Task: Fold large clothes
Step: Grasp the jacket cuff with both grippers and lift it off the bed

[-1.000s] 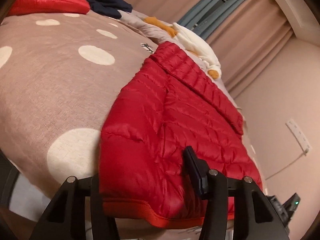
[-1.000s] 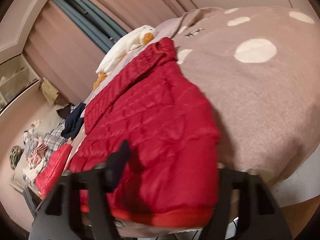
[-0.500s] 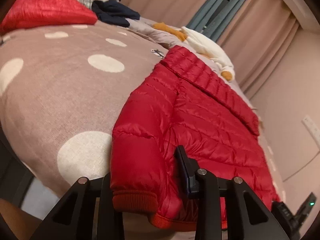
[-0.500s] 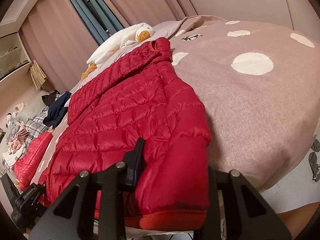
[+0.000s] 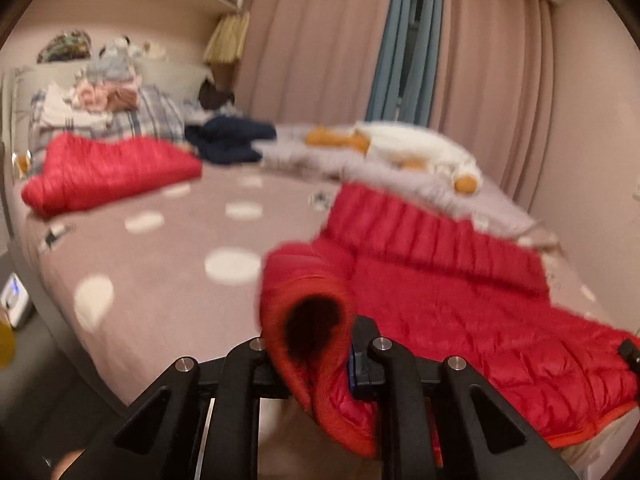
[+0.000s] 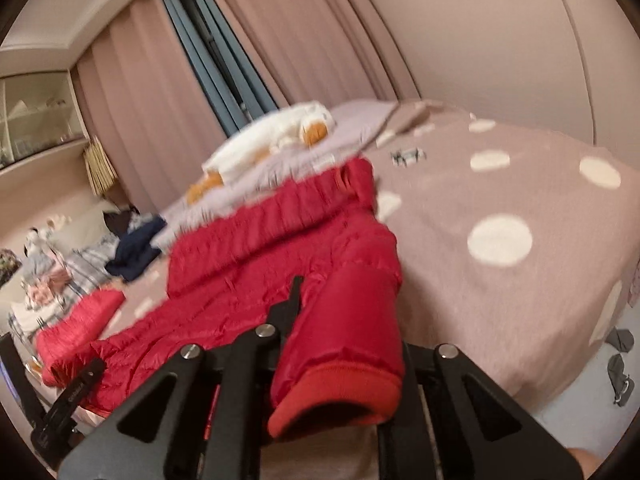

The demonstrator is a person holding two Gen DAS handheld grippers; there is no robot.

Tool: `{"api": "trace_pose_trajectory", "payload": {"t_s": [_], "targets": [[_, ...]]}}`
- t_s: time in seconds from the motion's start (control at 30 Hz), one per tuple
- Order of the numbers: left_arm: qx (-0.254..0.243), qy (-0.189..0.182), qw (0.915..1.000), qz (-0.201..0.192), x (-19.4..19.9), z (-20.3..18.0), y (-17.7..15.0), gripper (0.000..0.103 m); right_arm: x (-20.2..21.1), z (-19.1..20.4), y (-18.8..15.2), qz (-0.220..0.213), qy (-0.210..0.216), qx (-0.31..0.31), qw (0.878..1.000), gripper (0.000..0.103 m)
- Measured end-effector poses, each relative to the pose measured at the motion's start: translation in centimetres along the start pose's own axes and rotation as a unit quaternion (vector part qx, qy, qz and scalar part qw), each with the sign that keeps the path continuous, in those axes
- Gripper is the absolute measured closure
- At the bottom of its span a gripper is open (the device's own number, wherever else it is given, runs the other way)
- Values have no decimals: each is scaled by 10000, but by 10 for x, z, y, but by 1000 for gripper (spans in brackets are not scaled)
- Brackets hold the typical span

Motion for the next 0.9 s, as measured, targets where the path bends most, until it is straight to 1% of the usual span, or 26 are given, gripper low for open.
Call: {"api": "trace_pose_trajectory", "payload": {"t_s": [0.07, 0.17, 0.27, 0.37, 0.53, 0.63, 0.77, 0.83, 0.9], "targets": [[18, -88, 9999, -73, 10, 0, 16, 84, 10, 4, 17, -158, 68, -14, 9999, 90], [8, -59, 10000, -76, 19, -2, 32, 84, 19, 13, 35, -244, 185, -38, 9995, 90], [-25, -43, 9997, -223, 28, -5, 45, 84, 25, 26, 46, -332, 179, 121, 9992, 90], [3, -119, 9994, -338, 36, -5, 57, 85, 32, 36, 57, -445, 176, 359, 9982, 90], [147, -257, 9986, -434, 54, 2, 74, 85, 46, 49, 78, -584, 412, 300, 9970, 89], [190, -274, 9979, -560, 65, 4, 86, 85, 57, 62, 90, -694, 468, 432, 9956, 89], [260, -343, 9971, -626, 66, 4, 100, 85, 63, 78, 102, -740, 453, 647, 9941, 88], [292, -422, 9963, -689, 60, -1, 112, 85, 58, 81, 109, -686, 456, 629, 9946, 87], [282, -416, 9962, -716, 50, -6, 120, 85, 46, 81, 118, -635, 448, 628, 9950, 87]]}}
Point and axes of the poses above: each gripper's, at about its wrist camera, not at the fingertips, and x roughly against the way its jaws point, z to its left, y to its top, the point moved 10 cm from there along -x, roughly the way its jaws point, and after that the axes turned 7 degrees about y, right-handed, at the moved point
